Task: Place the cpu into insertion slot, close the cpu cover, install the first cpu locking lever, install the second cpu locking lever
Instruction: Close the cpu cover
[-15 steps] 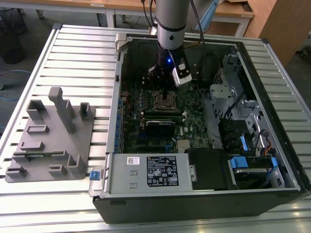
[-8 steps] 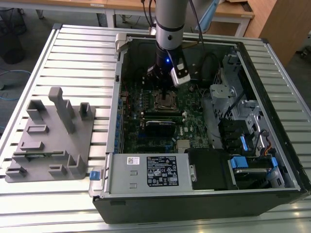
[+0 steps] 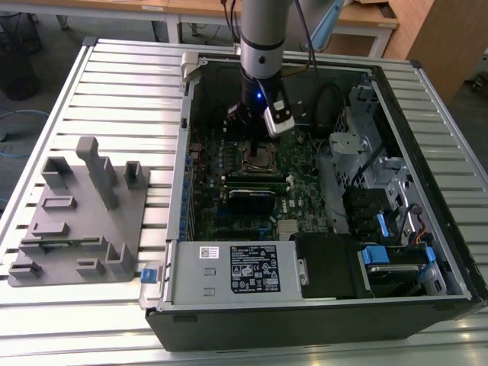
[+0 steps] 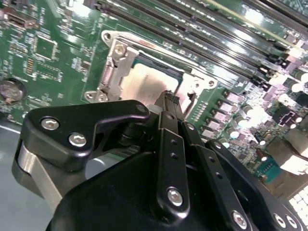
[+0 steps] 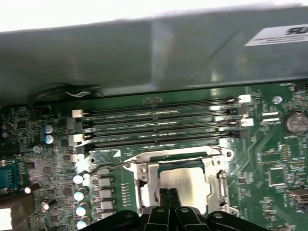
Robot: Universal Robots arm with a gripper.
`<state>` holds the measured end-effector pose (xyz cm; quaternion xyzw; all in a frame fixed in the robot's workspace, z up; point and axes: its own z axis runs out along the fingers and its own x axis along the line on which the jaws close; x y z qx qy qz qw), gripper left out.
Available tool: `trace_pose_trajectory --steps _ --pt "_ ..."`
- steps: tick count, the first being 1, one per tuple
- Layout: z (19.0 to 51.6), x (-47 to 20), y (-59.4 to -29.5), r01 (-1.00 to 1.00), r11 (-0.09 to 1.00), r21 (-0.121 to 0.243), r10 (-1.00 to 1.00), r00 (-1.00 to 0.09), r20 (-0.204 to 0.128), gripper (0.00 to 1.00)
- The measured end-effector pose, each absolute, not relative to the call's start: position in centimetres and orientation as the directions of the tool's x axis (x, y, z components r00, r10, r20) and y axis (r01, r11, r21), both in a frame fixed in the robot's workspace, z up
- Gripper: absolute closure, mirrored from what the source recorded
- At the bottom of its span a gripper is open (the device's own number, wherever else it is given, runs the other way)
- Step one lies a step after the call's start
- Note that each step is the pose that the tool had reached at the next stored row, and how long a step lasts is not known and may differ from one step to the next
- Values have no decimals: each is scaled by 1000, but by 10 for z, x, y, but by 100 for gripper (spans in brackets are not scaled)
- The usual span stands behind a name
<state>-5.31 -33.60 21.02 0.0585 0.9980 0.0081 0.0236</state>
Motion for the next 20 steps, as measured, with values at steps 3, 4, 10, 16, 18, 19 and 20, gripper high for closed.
trace_pose_trajectory --steps 3,4,10,16,18,19,20 --pt "209 -58 -336 116 993 19 117 -992 -47 90" --pt "208 -60 -336 116 993 19 117 -992 -47 90" --pt "206 -65 -336 116 993 19 117 -992 -46 90" --pt "206 -65 -336 116 993 19 117 -992 -47 90" --pt "205 -65 -336 116 993 19 117 -992 -47 90" --pt "205 -65 -336 116 993 19 117 -992 -47 90" --pt "205 -65 -336 116 993 18 117 -992 -47 90"
